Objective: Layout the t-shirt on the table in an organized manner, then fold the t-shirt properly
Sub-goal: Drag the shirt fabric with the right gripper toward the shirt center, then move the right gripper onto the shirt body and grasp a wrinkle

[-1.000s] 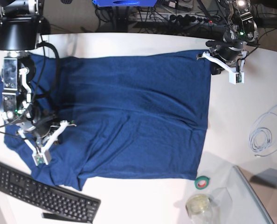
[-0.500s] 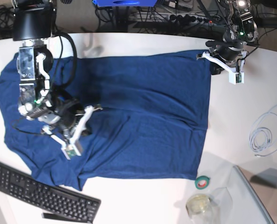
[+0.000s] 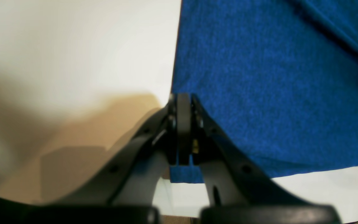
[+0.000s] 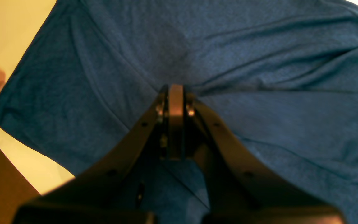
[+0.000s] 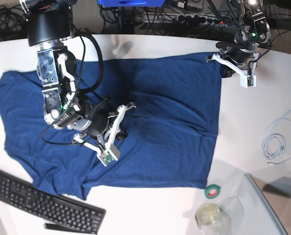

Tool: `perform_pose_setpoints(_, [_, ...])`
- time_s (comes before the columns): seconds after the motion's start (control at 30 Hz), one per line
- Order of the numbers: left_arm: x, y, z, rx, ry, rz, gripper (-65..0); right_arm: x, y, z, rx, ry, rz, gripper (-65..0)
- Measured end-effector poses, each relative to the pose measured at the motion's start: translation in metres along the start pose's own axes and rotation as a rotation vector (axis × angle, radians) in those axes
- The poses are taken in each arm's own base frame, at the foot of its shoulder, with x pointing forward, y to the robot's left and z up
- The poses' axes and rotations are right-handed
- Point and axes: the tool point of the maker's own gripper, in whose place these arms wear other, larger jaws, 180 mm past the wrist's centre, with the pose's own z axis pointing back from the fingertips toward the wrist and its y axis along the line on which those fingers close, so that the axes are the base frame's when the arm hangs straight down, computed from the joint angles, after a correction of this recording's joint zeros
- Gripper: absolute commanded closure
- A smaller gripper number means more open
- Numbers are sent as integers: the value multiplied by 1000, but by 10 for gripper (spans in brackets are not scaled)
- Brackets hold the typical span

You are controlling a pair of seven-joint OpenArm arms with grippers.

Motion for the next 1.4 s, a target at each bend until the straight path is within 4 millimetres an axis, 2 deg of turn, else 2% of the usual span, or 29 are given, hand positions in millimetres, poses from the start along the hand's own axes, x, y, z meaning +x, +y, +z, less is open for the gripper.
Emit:
perform_pose_setpoints(0.2, [0, 0, 0, 0, 0, -1, 0, -2, 30, -7, 64, 15, 54, -2])
perform_pose_setpoints(0.47, [0, 0, 0, -1, 0, -1, 0, -4, 49, -13, 108, 27, 91, -8])
perform_pose_setpoints(0.57, [0, 0, 0, -1, 0, -1, 0, -15, 47, -19, 110, 62, 79, -15])
perform_pose_setpoints(0.63, [0, -1, 0, -1, 0, 0, 0, -21, 46, -20, 109, 82, 77, -80])
perform_pose_setpoints(0.67, [0, 0, 0, -1, 0, -1, 0, -22, 47, -20, 110, 84, 75, -138])
perform_pose_setpoints(0.8, [0, 0, 0, -1, 0, -1, 0, -11, 47, -9, 99, 38, 98, -336])
perform_pose_setpoints(0.87, [1, -1, 0, -2, -4, -1, 0, -7, 41, 4, 82, 2, 108, -345])
perform_pose_setpoints(0.9, [2, -1, 0, -2, -6, -1, 0, -6, 28, 14, 51, -18, 83, -333])
perform_pose_setpoints(0.97, [3, -1, 1, -1, -7, -2, 0, -9, -17, 33, -76, -56, -33, -317])
perform_pose_setpoints(1.03, [3, 0, 1, 0, -7, -3, 0, -29, -82, 60, -287, -59, -214, -314])
perform_pose_setpoints(1.13, [3, -1, 1, -1, -7, -3, 0, -60, -146, 104, -482, -101, -341, -311])
perform_pose_setpoints(1.2, [3, -2, 0, -4, -8, 1, 0, -89, -175, 128, -567, -81, -392, -308])
perform_pose_setpoints(1.27, [5, -3, -1, -6, -13, 0, 0, -115, -197, 141, -617, -30, -419, -300])
perform_pose_setpoints(1.3, [9, -3, -2, -7, -20, -2, 0, -125, -206, 146, -632, -10, -433, -272])
perform_pose_setpoints(1.4, [25, -9, -7, -20, -52, -5, 0, -160, -228, 160, -686, 37, -514, -59])
